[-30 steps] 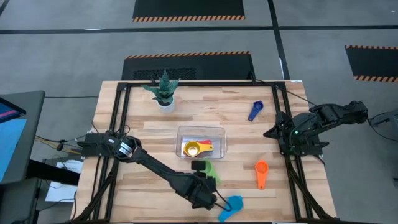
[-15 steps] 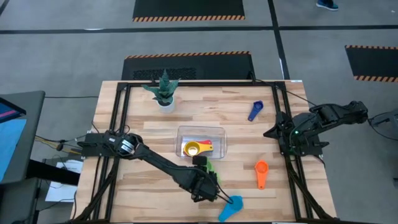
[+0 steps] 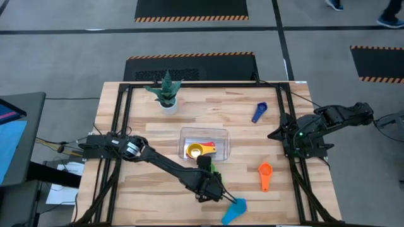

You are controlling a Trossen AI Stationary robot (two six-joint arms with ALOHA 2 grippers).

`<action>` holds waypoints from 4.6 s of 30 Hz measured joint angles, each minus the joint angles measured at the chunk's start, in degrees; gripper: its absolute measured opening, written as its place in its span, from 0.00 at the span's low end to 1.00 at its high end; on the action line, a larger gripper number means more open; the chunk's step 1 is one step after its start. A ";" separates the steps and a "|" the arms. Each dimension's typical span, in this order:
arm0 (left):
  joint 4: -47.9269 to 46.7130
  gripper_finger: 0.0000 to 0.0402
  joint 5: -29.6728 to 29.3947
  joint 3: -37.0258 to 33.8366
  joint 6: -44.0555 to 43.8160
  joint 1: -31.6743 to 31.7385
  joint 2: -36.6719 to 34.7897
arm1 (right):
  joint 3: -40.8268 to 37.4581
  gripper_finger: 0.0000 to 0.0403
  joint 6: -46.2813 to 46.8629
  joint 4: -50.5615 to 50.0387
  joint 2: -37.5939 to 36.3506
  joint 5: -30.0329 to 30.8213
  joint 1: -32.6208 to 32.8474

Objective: Nest measuring cups in basket
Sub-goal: Stack the green measuring cup into the yellow measuring cup

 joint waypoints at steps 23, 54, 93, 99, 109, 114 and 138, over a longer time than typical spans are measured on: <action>-0.02 0.37 0.50 0.00 0.54 0.85 0.00 | 0.00 0.10 0.02 -0.02 0.00 -0.17 0.00; 6.35 0.35 4.75 -3.96 4.62 3.49 0.57 | 0.00 0.10 0.02 -0.07 -0.02 -0.20 -0.02; -20.80 0.00 16.84 19.30 -8.86 1.46 -0.35 | 0.00 0.10 0.00 -0.03 0.00 0.02 0.00; -25.96 0.00 12.32 10.44 -23.38 1.85 -13.71 | 0.00 0.10 0.01 0.36 0.02 0.09 -0.02; -22.62 0.00 5.61 9.14 -7.80 19.94 -18.29 | 0.00 0.10 0.00 0.42 0.07 0.22 -0.02; -14.91 0.00 13.28 9.14 -2.02 25.93 -13.94 | 0.00 0.10 0.00 0.22 0.11 0.22 -0.02; -6.92 0.00 13.42 -5.05 -7.14 17.48 -11.47 | 0.00 0.10 0.04 0.39 0.11 0.13 -0.02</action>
